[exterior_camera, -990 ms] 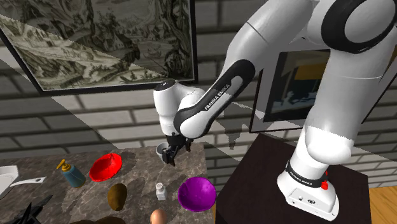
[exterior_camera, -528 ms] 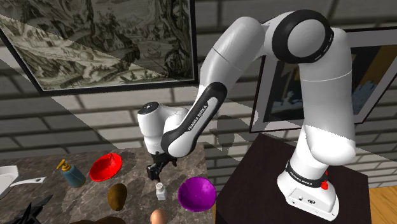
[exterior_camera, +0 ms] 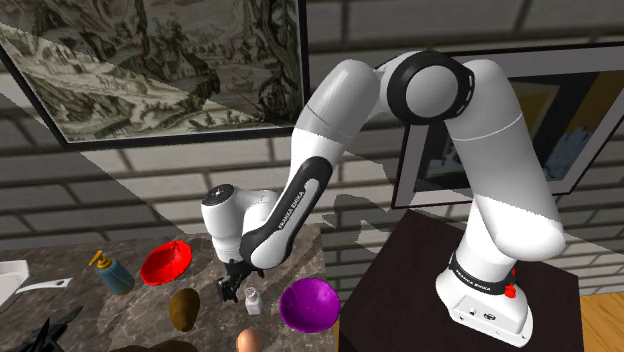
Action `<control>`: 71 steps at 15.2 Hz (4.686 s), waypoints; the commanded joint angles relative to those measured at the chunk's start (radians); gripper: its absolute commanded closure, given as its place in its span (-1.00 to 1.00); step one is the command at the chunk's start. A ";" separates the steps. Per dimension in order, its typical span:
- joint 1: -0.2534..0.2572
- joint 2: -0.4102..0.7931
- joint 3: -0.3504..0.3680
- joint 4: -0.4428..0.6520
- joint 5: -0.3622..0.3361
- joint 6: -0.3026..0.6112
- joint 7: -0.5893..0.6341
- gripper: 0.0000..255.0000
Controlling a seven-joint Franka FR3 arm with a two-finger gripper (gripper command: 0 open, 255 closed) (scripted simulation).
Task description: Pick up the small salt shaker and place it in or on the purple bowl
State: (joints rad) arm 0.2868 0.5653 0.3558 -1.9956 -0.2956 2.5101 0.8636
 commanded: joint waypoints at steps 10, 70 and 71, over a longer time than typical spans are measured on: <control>0.017 0.052 -0.022 0.014 -0.024 0.039 0.015 -1.00; -0.121 -0.606 0.148 -0.608 0.360 0.058 -0.216 1.00; -0.122 -0.591 0.148 -0.610 0.347 0.074 -0.207 1.00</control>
State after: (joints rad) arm 0.1669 -0.0399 0.5041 -2.5980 0.0624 2.5623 0.6503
